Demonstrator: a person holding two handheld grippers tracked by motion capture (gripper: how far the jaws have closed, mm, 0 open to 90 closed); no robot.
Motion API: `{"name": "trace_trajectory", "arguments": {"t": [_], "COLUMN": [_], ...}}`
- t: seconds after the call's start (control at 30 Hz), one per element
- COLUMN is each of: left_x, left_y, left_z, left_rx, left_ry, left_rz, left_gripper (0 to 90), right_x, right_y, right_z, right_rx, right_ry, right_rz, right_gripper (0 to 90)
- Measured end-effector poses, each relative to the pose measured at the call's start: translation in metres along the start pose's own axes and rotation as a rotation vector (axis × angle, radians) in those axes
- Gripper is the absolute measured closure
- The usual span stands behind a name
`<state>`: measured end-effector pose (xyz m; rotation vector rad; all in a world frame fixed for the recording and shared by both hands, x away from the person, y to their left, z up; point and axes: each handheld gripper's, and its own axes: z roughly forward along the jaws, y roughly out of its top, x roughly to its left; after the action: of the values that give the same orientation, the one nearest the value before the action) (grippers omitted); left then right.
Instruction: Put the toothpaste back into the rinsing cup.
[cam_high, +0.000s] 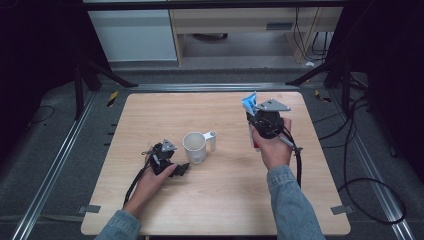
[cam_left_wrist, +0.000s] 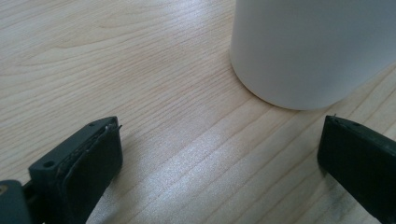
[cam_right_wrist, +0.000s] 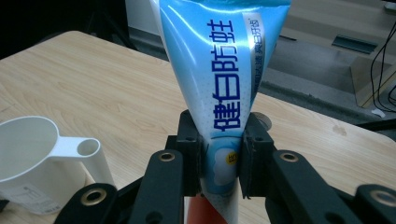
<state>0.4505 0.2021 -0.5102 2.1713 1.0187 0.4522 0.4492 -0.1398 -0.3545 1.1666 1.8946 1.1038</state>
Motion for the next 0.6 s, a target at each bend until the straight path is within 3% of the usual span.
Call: {"name": "trace_trajectory", "arguments": {"t": [0.6], "left_x": [0.000], "left_y": [0.000], "left_z": [0.000], "left_rx": [-0.004], "left_ry": [0.001], "left_rz": [-0.004], "left_gripper": [0.0], "right_x": [0.028], "right_y": [0.016], "right_z": [0.006], "right_rx": [-0.070], "right_ry": [0.057], "right_rz": [0.019], "right_gripper": [73.4]}}
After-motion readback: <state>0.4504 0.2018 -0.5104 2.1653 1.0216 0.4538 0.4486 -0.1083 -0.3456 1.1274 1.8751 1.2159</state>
